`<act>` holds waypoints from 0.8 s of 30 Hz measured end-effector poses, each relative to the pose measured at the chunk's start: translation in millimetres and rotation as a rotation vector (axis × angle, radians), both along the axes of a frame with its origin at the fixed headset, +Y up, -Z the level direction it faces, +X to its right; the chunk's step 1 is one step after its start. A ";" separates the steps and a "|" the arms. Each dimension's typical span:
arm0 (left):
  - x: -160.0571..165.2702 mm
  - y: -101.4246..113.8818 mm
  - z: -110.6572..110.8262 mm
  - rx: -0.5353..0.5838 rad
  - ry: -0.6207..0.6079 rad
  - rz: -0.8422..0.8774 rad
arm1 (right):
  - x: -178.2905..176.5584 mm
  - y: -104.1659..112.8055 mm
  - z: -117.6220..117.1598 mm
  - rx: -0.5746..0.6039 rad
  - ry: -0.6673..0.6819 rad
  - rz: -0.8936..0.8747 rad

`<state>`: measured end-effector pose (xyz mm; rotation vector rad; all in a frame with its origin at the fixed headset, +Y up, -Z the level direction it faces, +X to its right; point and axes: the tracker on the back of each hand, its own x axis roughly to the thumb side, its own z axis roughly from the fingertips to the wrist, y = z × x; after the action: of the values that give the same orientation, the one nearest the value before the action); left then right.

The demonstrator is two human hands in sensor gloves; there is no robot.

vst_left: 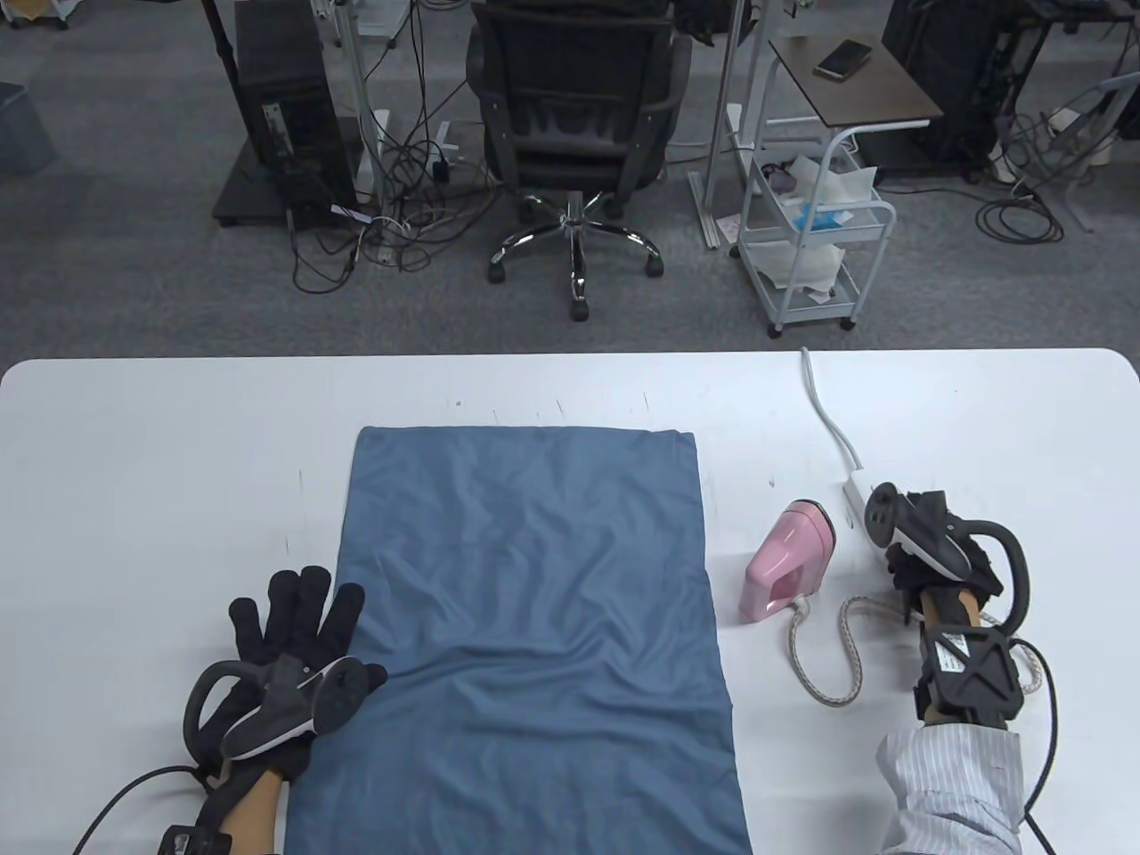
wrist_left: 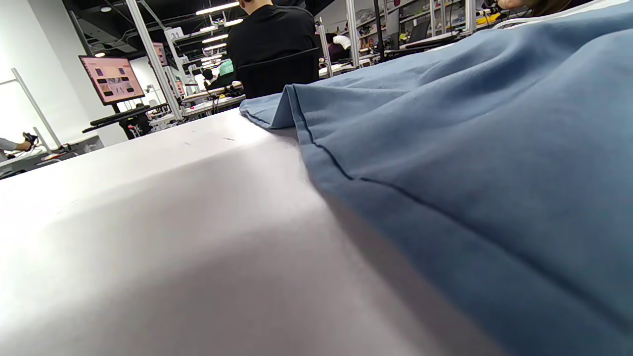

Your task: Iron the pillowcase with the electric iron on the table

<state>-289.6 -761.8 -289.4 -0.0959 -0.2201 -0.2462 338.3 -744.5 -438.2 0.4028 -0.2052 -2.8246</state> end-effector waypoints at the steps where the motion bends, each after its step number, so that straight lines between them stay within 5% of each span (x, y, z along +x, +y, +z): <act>1: 0.0 0.2 0.1 0.002 -0.001 0.000 | 0.8 0.1 0.0 0.002 0.000 -0.007; 10: 0.4 0.4 0.1 0.009 -0.017 0.011 | 6.3 3.7 -3.9 -0.014 0.002 -0.102; 15: 1.1 -1.3 -0.5 -0.010 -0.016 0.012 | -1.8 10.1 -9.4 -0.285 -0.032 -0.028; 24: -3.0 -1.3 0.0 -0.016 0.005 0.022 | -11.8 39.3 -19.3 -0.040 0.114 -0.152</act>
<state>-292.5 -763.1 -289.4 -0.1098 -0.2182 -0.2224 326.6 -705.2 -457.5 0.2247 -0.2791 -2.9759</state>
